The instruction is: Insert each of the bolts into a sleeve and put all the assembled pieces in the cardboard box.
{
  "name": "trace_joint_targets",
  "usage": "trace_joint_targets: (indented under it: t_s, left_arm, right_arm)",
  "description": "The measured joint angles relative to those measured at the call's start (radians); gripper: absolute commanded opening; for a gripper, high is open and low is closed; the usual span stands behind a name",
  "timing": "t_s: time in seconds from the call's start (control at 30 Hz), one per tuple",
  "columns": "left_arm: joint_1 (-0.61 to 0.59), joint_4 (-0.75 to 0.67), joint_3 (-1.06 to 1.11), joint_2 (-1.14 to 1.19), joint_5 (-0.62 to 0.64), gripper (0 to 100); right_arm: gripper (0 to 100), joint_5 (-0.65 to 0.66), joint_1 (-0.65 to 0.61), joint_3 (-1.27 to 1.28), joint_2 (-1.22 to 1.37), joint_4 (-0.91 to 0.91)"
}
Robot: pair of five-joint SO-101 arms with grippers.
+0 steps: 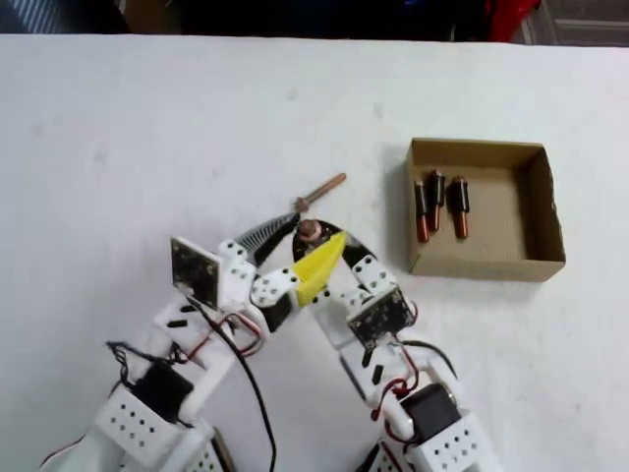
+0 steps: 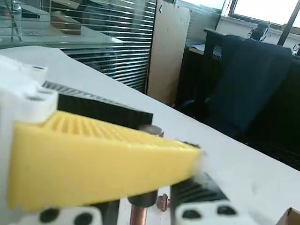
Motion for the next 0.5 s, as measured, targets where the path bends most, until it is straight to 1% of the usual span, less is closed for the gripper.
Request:
trace_joint_targets:
  t_s: [0.27, 0.4, 0.5]
  left_arm:
    - [0.0, 0.0, -0.002, 0.0, 0.0, 26]
    - [0.0, 0.0, -0.038, 0.0, -0.061, 26]
    - [-0.046, 0.0, -0.074, 0.0, -0.078, 26]
  right_arm:
    - [1.7, 0.0, 0.002, 0.0, 0.002, 0.0]
    - [1.7, 0.0, 0.0, 0.0, 0.0, 0.0]
    - [1.7, 0.0, 0.0, 0.0, 0.0, 0.003]
